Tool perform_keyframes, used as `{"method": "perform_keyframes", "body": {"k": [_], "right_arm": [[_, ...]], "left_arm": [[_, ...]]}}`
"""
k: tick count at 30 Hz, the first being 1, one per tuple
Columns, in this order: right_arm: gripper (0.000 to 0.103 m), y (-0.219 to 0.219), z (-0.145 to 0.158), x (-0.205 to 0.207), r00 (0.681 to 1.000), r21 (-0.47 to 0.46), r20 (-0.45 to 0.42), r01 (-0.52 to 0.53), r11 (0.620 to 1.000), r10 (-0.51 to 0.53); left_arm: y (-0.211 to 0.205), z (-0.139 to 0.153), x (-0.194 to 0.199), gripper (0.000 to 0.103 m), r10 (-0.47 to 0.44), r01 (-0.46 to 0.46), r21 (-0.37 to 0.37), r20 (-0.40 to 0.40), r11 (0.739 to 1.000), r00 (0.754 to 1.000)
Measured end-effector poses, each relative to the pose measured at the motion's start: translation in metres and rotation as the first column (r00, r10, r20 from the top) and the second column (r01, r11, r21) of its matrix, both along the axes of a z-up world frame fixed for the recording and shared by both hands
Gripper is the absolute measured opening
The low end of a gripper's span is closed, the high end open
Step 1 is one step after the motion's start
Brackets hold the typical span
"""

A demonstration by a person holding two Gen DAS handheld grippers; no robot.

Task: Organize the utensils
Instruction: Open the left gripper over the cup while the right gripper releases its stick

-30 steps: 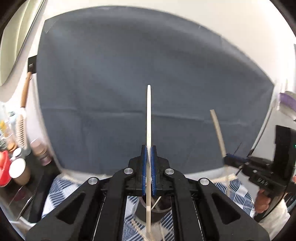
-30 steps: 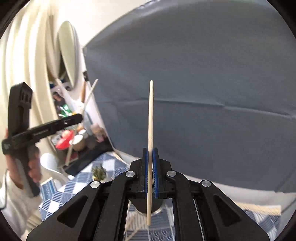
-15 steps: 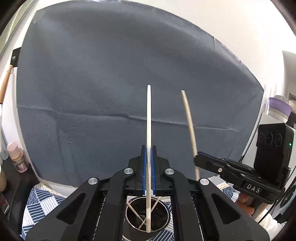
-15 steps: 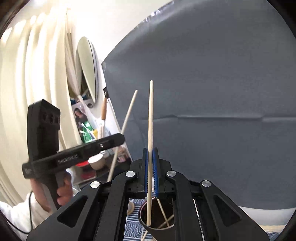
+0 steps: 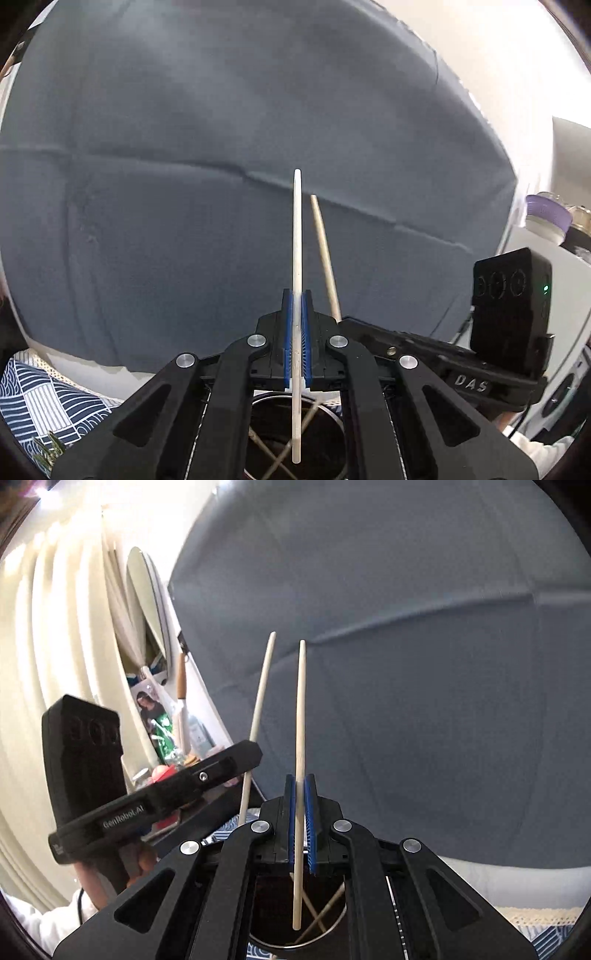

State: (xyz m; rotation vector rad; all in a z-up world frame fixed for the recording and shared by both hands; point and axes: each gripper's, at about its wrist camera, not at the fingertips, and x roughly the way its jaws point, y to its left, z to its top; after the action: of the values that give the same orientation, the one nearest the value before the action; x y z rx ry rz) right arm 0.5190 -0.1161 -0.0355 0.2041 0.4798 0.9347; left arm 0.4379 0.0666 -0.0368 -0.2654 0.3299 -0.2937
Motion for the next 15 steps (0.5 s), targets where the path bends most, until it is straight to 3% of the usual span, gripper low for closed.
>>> {"method": "perform_keyframes", "body": {"k": [6,15], "right_arm": [[0.005,0.004,-0.021,0.006,0.999,-0.033,-0.04,0.004,0.999,-0.006],[0.005,0.018,-0.032,-0.005,0.999,-0.105,-0.053,-0.005,0.994,-0.001]], "left_arm": [[0.002,-0.03,0.007,0.005,0.018,-0.02,-0.041,-0.041,0.999,0.999],[-0.005,-0.041,-0.006,0.005,0.005,-0.005,-0.009,-0.079,1.0,0.997]]}}
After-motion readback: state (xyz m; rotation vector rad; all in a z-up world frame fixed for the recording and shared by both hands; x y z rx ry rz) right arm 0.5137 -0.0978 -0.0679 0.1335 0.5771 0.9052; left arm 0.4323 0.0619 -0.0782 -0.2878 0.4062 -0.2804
